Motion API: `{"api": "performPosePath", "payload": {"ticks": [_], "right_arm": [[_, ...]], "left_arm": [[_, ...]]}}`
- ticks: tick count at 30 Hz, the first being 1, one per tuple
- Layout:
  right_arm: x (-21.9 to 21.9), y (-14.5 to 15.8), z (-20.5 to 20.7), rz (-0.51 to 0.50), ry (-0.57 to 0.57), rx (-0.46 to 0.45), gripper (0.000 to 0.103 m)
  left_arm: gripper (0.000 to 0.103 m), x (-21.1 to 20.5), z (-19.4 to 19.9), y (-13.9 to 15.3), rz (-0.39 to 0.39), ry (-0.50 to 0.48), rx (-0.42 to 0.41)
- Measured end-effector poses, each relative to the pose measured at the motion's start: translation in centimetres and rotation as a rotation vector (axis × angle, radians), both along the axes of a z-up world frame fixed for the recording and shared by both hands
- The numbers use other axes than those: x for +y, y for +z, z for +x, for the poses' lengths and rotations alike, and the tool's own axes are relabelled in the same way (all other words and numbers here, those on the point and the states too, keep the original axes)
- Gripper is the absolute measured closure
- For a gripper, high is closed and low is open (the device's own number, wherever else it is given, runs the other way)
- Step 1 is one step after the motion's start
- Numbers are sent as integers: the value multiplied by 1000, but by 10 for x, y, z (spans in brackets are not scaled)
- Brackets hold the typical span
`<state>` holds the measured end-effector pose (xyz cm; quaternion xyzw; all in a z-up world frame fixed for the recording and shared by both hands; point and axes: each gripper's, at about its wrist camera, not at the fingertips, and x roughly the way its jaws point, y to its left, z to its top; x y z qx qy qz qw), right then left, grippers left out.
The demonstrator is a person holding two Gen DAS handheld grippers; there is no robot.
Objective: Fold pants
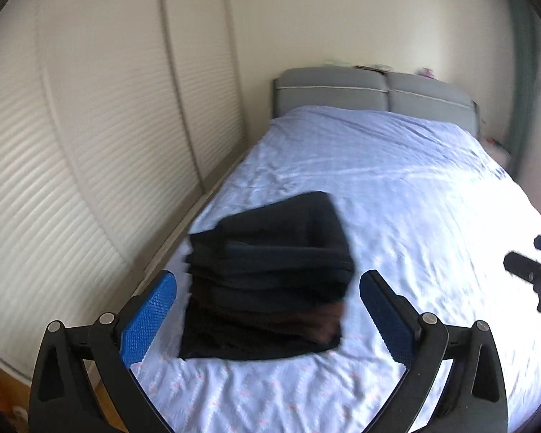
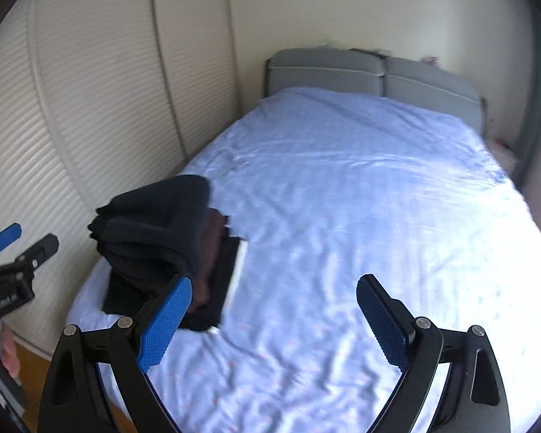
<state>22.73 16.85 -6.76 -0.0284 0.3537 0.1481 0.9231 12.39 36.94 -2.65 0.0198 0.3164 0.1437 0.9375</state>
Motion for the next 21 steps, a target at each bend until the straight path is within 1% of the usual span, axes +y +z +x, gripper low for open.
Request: {"api": "performPosePath", "payload": {"ticks": [2,5,8,10,13,17,21], "right_arm": [[-29,9,-18,19,-23,-8,9],[-69,19,-45,12,-76,-30,9],[-107,27,-70,-2,-131,-32,9],[-134,30,-86,15,-151,-16,9],[-169,33,-110,34,-177,-7,9],[-200,38,-136,7,-213,-22,9],[-231,40,-159,29,-238,-15,9]], "left_arm": [[0,-31,-11,5,-17,-39,-7],[0,-72,-24,13,-60,-101,-11],[0,-106,-34,19,-87,-124,-21],[0,-127,-42,22,-102,-145,-29],[0,-158,-51,26,-84,-159,-19],[0,-195,-64,31,-89,-195,-13],[0,-229,-83,34,-70,-240,-24]]}}
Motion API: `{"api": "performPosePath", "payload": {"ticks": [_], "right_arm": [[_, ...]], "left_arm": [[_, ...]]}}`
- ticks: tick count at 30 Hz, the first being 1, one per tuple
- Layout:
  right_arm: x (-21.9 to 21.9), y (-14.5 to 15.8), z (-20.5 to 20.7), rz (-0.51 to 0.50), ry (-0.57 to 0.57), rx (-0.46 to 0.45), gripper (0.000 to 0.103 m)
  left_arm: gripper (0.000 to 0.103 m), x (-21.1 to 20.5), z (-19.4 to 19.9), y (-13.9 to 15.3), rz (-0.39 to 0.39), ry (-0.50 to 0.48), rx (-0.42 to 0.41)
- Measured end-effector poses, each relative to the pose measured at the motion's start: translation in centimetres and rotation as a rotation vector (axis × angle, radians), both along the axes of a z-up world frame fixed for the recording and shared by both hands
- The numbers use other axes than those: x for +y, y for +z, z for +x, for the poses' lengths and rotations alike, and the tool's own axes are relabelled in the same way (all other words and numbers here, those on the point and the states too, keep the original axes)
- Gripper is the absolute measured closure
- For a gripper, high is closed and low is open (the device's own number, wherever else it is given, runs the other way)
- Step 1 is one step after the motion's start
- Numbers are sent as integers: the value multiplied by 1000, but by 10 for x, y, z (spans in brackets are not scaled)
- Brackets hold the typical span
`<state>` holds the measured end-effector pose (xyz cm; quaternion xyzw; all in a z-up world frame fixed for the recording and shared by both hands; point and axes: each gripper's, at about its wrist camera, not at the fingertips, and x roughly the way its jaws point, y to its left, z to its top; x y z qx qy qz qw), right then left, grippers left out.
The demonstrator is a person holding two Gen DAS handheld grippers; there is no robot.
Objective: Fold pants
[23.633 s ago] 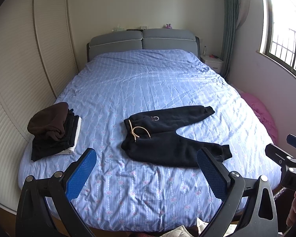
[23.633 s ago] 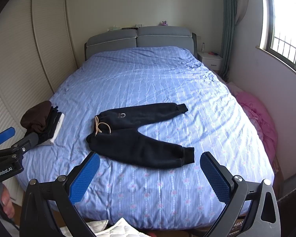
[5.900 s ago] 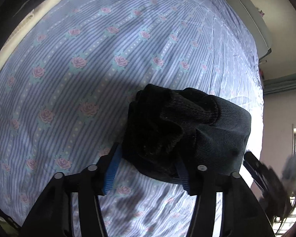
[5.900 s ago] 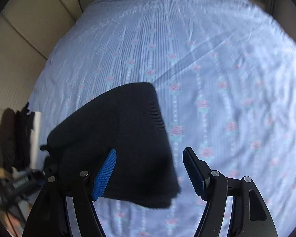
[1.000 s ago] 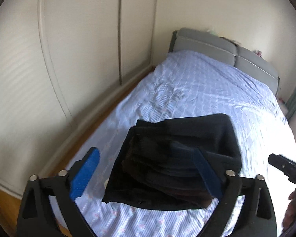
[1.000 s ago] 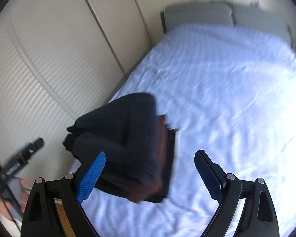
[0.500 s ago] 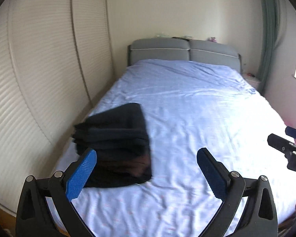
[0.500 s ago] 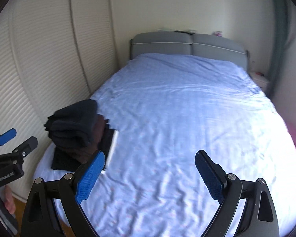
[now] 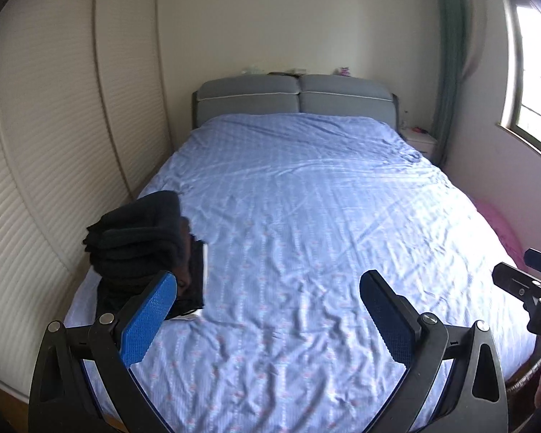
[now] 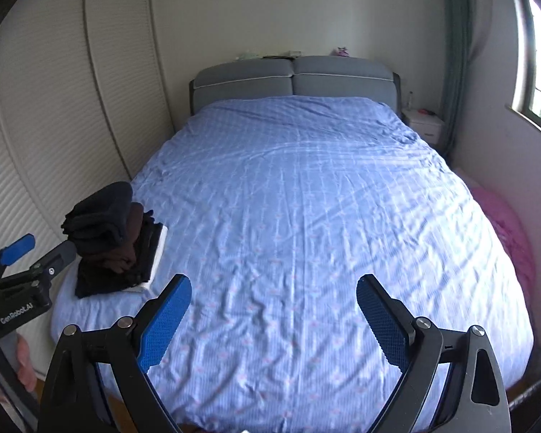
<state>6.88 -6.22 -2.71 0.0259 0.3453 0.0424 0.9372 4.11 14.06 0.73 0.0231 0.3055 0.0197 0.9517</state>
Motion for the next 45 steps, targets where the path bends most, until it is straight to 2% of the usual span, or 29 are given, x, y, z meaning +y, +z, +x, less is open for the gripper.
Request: {"api": "performPosePath", "payload": {"ticks": [9,18,25,45], "right_arm": [[-54,7,-35,14,-31,-23,9],[-83,10,-45,40,-14,-38,9],[-95,13,-46,62,17,-44,9],[-111,16,-48,69,34,-49,9]], "left_arm": [[0,-52,-25,10,-13,-43,-21],[0,-84,-42,18,-6,-50,-44],[0,-90,-47,22,-44,-28,-53],[0,-103,-47,28,-43,-26,-54]]}}
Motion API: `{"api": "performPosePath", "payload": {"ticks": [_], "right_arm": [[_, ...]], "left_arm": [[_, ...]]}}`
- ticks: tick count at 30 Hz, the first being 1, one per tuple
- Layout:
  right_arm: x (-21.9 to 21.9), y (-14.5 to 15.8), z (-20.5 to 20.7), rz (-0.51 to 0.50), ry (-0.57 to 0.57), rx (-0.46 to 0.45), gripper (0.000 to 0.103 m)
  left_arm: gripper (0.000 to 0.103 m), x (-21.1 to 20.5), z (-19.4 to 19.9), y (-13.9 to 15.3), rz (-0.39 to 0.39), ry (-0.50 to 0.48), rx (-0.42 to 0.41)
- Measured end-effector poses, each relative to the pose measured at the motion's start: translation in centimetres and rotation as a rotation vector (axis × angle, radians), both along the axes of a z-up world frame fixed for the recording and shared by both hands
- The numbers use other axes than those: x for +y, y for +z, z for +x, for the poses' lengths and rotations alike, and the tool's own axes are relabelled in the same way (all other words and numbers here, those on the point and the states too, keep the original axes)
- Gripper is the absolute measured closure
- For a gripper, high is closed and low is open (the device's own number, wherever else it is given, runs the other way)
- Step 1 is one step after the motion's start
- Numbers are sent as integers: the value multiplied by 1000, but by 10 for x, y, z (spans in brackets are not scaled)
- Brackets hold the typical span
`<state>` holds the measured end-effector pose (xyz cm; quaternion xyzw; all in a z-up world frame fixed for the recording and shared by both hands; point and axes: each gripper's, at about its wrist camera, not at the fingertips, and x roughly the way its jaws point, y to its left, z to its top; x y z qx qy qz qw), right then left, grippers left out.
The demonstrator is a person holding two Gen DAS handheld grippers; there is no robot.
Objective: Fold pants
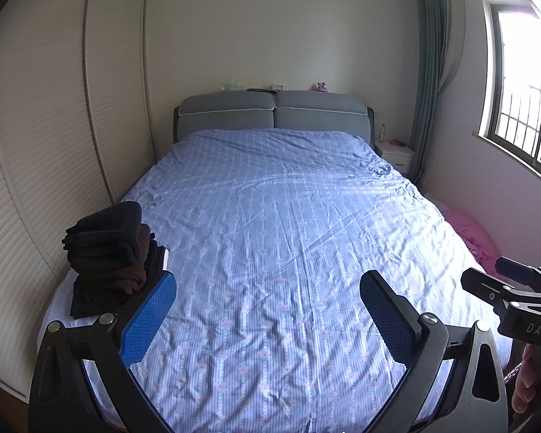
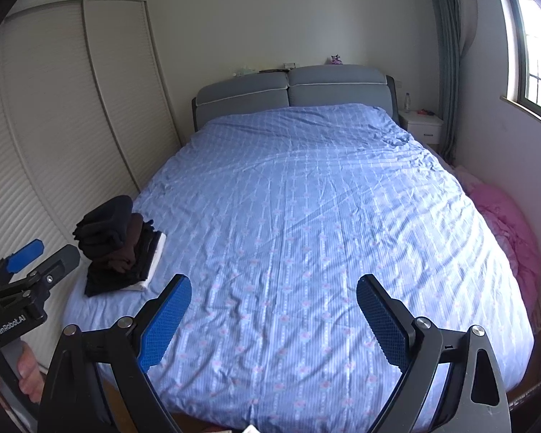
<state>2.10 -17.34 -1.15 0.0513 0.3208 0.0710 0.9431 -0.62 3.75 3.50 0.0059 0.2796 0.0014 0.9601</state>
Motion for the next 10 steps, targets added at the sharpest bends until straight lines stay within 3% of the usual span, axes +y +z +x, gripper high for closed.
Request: {"api": "performPosePath", "payload": {"ticks": [10], "right_arm": [[-1,2,3,-2,-3,0,9]], "left_arm": [[0,3,4,4,1,-16,-14]]}}
